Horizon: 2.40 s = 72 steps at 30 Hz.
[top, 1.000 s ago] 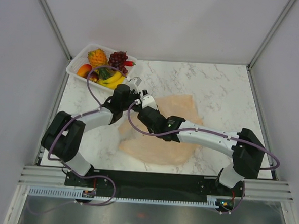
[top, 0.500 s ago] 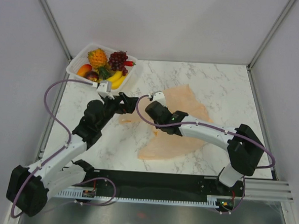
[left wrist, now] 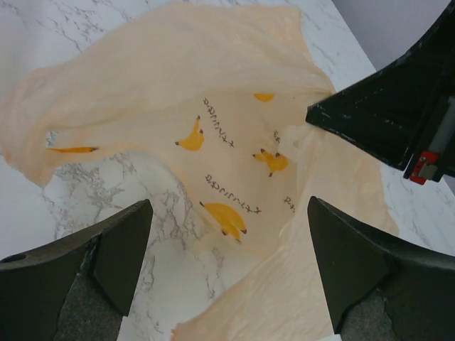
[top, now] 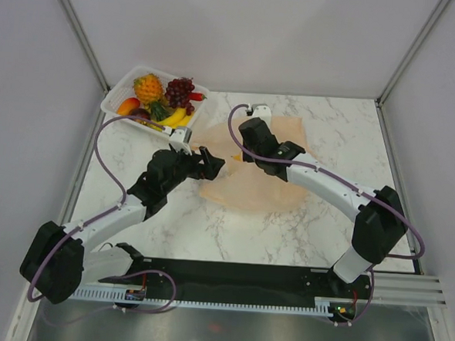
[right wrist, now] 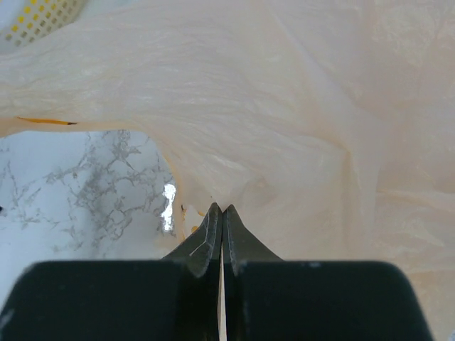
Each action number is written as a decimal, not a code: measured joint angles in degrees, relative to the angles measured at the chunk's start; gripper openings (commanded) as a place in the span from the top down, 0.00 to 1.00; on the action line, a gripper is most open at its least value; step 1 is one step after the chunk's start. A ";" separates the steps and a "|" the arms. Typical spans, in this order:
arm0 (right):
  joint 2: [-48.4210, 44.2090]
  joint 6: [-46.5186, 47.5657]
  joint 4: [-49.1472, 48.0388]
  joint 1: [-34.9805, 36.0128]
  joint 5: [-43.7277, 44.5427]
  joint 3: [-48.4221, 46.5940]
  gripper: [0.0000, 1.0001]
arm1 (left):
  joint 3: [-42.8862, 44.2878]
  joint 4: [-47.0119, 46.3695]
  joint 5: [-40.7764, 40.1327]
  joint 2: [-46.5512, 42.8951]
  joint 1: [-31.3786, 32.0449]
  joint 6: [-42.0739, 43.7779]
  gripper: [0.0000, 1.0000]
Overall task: Place the fake fruits into the plastic bag and tie a complex knot
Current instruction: Adjust the plastic bag at the center of the board.
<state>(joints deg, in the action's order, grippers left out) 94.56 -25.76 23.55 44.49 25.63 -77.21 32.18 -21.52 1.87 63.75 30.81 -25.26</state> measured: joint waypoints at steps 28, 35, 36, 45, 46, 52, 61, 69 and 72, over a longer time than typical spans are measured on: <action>-7.45 2.89 -0.31 -0.42 -10.58 0.90 1.00 | 12.48 1.84 4.92 23.21 0.20 -3.58 0.10; -13.49 3.74 2.08 -0.44 -9.22 -0.20 1.00 | 16.57 4.24 7.13 32.44 -0.07 -5.81 0.10; -14.40 4.00 2.40 -0.48 -8.66 -0.81 1.00 | 17.00 4.76 7.50 33.38 -0.20 -6.21 0.10; -17.29 5.66 3.28 -2.08 -6.29 -1.90 1.00 | 17.70 6.10 8.35 34.47 -0.57 -7.34 0.08; -16.63 5.86 3.30 -2.14 -6.29 -1.75 1.00 | 17.68 6.25 8.28 34.16 -0.57 -7.34 0.07; -12.59 6.49 3.91 -2.14 -6.21 2.69 1.00 | 15.74 6.47 6.45 27.65 -0.57 -7.30 0.03; -11.37 6.60 5.53 -2.12 -3.85 7.98 1.00 | 12.48 6.82 0.94 19.28 -0.57 -6.40 0.00; -11.47 8.22 6.56 -2.14 -2.05 7.69 1.00 | 12.41 9.70 -5.46 14.56 0.20 -0.31 0.00; -11.47 9.01 7.58 -2.12 -1.49 7.15 1.00 | 12.41 9.70 -6.82 12.79 0.24 2.89 0.00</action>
<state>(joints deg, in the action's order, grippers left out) 83.09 -16.75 31.14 42.37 24.14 -70.06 44.60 -11.81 -4.95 76.53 31.05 -22.37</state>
